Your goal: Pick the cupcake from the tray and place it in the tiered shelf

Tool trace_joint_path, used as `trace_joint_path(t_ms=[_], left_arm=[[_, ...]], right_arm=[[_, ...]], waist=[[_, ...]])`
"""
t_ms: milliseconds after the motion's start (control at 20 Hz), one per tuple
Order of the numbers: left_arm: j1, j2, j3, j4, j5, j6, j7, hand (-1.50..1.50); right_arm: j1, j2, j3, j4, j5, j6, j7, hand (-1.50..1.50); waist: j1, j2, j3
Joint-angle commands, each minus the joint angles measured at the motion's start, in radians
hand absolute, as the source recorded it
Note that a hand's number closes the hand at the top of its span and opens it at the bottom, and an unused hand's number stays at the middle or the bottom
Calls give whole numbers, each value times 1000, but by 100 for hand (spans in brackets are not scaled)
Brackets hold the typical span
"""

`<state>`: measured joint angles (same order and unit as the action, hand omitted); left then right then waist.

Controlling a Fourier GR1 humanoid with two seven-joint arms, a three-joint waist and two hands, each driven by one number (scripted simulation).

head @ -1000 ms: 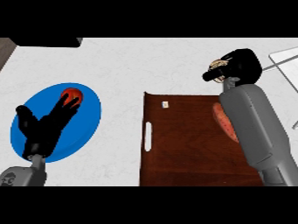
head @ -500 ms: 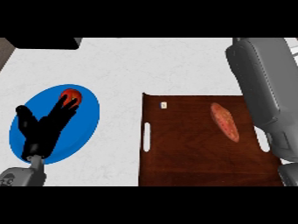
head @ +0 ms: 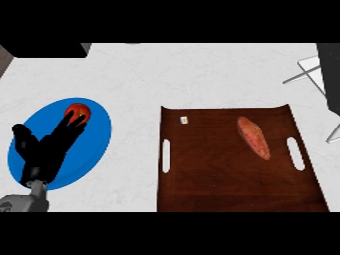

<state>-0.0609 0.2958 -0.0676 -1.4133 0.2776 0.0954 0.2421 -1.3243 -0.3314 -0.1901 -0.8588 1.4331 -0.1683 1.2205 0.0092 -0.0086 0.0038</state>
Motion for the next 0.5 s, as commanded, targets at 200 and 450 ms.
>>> trace_joint_path(t_ms=[200,450], left_arm=[[35,5,7,29,2,2,51,0],[37,7,18,31,-10,4,38,0]], right_arm=[[-81,-104,-94,14,70,98,135,150],[-78,-182,-160,22,51,138,28,150]], waist=[[-5,7,-4],[-8,6,-4]])
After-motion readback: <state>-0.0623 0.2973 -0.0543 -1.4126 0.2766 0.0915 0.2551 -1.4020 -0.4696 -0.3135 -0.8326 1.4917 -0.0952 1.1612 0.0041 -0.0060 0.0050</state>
